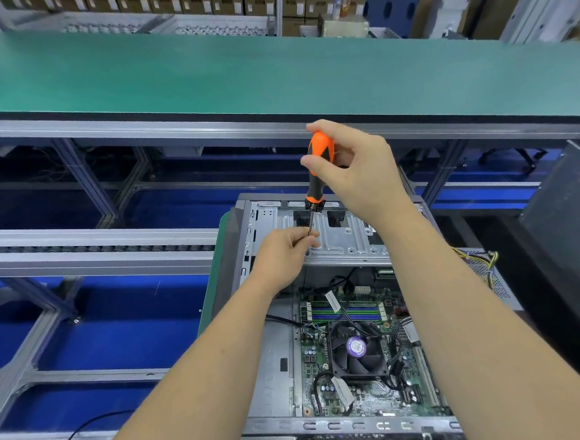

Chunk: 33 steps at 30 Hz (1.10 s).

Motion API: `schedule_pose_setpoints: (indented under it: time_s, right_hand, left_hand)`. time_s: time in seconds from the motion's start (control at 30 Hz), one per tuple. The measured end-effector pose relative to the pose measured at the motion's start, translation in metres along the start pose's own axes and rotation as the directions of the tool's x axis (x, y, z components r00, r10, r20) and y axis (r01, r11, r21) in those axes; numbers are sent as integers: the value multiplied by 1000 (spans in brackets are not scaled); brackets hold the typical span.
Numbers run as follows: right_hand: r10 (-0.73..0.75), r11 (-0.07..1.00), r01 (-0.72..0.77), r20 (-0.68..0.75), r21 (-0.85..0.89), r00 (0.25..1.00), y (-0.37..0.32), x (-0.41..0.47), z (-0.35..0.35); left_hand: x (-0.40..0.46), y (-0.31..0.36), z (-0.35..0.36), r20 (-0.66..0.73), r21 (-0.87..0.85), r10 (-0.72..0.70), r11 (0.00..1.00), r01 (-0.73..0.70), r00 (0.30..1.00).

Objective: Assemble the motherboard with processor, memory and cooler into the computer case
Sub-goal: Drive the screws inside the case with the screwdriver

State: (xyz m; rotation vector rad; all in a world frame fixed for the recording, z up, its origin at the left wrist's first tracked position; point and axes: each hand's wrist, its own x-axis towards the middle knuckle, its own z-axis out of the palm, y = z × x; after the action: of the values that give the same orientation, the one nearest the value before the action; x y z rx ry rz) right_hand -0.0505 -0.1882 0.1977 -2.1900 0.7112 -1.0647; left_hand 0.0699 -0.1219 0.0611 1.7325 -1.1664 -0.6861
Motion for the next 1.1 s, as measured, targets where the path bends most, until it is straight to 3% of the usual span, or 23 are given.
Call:
schedule_pose_setpoints:
  time_s: [0.17,0.33,0.4,0.53,0.67,0.73,0.9,1.0,1.1]
  right_hand:
    - [-7,1000,7,31,11,999,1,-1,0]
    - [8,1000,-8,93,-3,996,6,-8,2]
    - [-13,1000,13,67,2,998,3,-7,0]
    - [-62,997,62,-9,40,998,-13,8,-13]
    - [-147,989,148,-51,-1,988,-41,24,-33]
    - [-190,982,188,-82,-26,978,-57,29,-45]
    - [-284,957,272,-150,-99,947,-86,31,-78]
    - [-276,959,262,-150,-107,949,-92,27,-86]
    - [-204,977,196,-113,-78,972,-82,15,-82]
  left_hand:
    - [-6,0,2,-22,47,28,999,-27,999]
    - [-33,-4,5,-369,163,69,987,-8,927]
    - [-45,-4,8,-311,219,64,976,6,948]
    - [-65,-10,21,-176,338,-117,925,172,977]
    - [-75,-19,33,27,449,-353,840,304,935]
    - [-76,-20,32,40,470,-387,821,324,921]
    - [-72,-9,26,-89,182,-252,947,264,964]
    - [-72,24,20,-267,-114,-109,990,81,958]
    - [-67,69,5,-393,-362,-14,922,-140,919]
